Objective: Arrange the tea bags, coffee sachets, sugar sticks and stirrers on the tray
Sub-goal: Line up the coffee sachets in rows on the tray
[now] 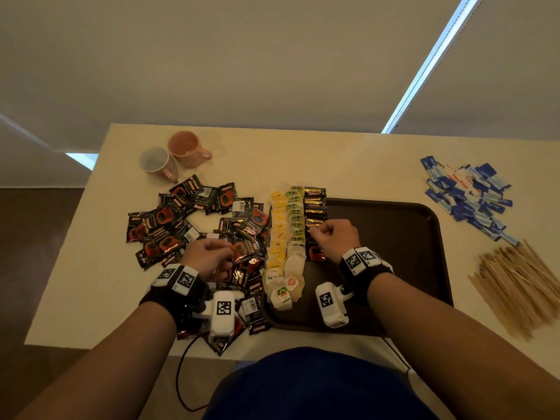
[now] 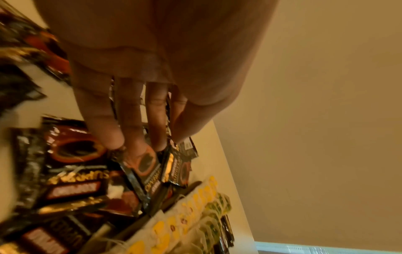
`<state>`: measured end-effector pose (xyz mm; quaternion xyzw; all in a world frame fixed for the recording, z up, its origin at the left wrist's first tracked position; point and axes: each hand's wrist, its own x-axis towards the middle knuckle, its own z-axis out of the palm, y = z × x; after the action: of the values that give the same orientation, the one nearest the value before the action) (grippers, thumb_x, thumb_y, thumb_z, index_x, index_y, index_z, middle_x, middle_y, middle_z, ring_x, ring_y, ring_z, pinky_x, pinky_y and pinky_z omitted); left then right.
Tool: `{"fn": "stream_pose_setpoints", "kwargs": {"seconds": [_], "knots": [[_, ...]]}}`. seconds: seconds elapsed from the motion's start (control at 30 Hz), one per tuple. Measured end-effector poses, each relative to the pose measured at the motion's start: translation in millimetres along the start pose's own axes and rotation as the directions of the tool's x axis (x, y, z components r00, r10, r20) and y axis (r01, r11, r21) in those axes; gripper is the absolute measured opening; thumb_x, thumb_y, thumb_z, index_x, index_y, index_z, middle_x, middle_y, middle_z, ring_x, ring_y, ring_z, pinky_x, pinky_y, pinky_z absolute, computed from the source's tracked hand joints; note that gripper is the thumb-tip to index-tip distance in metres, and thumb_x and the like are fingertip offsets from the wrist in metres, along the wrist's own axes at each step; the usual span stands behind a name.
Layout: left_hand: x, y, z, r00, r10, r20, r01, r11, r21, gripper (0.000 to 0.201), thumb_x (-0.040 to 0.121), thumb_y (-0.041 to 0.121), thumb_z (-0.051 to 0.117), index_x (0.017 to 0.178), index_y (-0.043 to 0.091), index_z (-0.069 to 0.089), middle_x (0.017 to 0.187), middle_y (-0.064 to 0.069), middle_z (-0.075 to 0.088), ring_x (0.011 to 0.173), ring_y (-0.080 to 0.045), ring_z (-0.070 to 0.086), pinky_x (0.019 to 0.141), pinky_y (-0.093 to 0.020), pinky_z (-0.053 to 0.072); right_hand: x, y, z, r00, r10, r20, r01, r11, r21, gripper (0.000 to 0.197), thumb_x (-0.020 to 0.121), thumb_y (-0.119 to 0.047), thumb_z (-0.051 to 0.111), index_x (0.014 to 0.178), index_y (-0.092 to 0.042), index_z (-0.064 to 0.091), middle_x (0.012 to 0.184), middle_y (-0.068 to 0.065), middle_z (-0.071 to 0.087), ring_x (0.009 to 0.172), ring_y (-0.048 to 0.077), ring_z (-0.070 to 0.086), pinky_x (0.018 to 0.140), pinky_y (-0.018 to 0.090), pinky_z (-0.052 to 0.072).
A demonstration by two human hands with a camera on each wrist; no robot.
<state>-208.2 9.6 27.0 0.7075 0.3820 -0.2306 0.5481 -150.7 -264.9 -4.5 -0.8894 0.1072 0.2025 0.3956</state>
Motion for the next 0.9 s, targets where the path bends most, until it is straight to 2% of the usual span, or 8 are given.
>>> {"fn": "stream_pose_setpoints", "kwargs": {"seconds": [0.1,0.23,0.3,0.4,0.57,0.7,0.8,0.9], "knots": [[-3,-18,-17,0.995,-0.038,-0.087,0.038,0.999,-0.006,0.012,0.091,0.006,0.069,0.102,0.010,0.070,0.099,-0.012,0.070,0.082,-0.023,0.066,0.065,-0.036,0.056,-4,-24,14,0.996,-0.074,0.040,0.075,0.997,-0.025,0.024,0.091,-0.034,0.068,0.073,-0.017,0.068,0.068,-0.004,0.062,0.066,0.011,0.058,0.066,0.026,0.047],[-1,-30,-25,0.979,0.134,-0.152,-0.089,0.959,0.270,0.016,0.083,0.015,0.079,0.094,0.019,0.068,0.098,-0.001,0.068,0.098,-0.023,0.066,0.089,-0.038,0.055,-10,-47,38,0.972,-0.171,0.163,0.184,0.981,-0.069,0.021,0.090,-0.034,0.069,0.078,-0.016,0.069,0.071,-0.004,0.063,0.067,0.009,0.057,0.063,0.022,0.045],[0,-24,-18,0.970,0.227,-0.087,-0.169,0.889,0.426,0.035,0.079,0.019,0.083,0.109,0.019,0.064,0.108,0.002,0.062,0.105,-0.020,0.061,0.088,-0.032,0.048,-14,-53,48,0.959,-0.195,0.205,0.216,0.973,-0.084,0.022,0.091,-0.032,0.068,0.079,-0.014,0.071,0.072,-0.002,0.065,0.066,0.010,0.057,0.061,0.022,0.043],[11,-10,-2,0.960,0.282,0.002,-0.229,0.775,0.589,0.072,0.069,0.030,0.091,0.130,0.018,0.054,0.131,-0.003,0.054,0.122,-0.024,0.053,0.100,-0.037,0.046,-20,-55,58,0.961,-0.185,0.207,0.209,0.973,-0.097,0.021,0.091,-0.030,0.068,0.081,-0.012,0.072,0.073,0.001,0.067,0.065,0.011,0.057,0.057,0.019,0.040],[34,-1,17,0.998,0.058,0.019,-0.054,0.700,0.712,0.110,0.061,0.066,0.085,0.144,0.009,0.040,0.144,-0.013,0.049,0.128,-0.034,0.051,0.102,-0.047,0.049,-30,-44,62,0.969,-0.126,0.214,0.148,0.985,-0.094,0.020,0.093,-0.028,0.066,0.078,-0.015,0.071,0.075,0.002,0.070,0.070,0.014,0.063,0.066,0.023,0.045],[40,0,25,1.000,-0.007,0.011,-0.003,0.690,0.723,0.112,0.069,0.063,0.081,0.149,0.005,0.028,0.150,-0.017,0.043,0.134,-0.036,0.046,0.103,-0.044,0.047,-34,-35,62,0.976,-0.084,0.201,0.103,0.991,-0.087,0.018,0.092,-0.029,0.066,0.080,-0.016,0.069,0.072,-0.002,0.066,0.066,0.008,0.057,0.062,0.021,0.041],[42,2,25,1.000,-0.006,-0.013,0.014,0.689,0.725,0.103,0.073,0.059,0.081,0.145,0.004,0.032,0.146,-0.017,0.047,0.131,-0.036,0.049,0.098,-0.041,0.047,-35,-33,60,0.977,-0.068,0.204,0.084,0.994,-0.072,0.017,0.092,-0.027,0.066,0.081,-0.015,0.070,0.073,-0.001,0.066,0.067,0.008,0.058,0.064,0.021,0.041],[45,-2,23,0.999,-0.009,-0.031,0.029,0.676,0.737,0.102,0.071,0.065,0.079,0.142,0.003,0.039,0.142,-0.017,0.050,0.126,-0.035,0.052,0.094,-0.039,0.048,-34,-33,58,0.974,-0.073,0.215,0.092,0.993,-0.076,0.017,0.093,-0.027,0.066,0.081,-0.015,0.069,0.072,-0.003,0.065,0.067,0.006,0.056,0.062,0.019,0.039]]}}
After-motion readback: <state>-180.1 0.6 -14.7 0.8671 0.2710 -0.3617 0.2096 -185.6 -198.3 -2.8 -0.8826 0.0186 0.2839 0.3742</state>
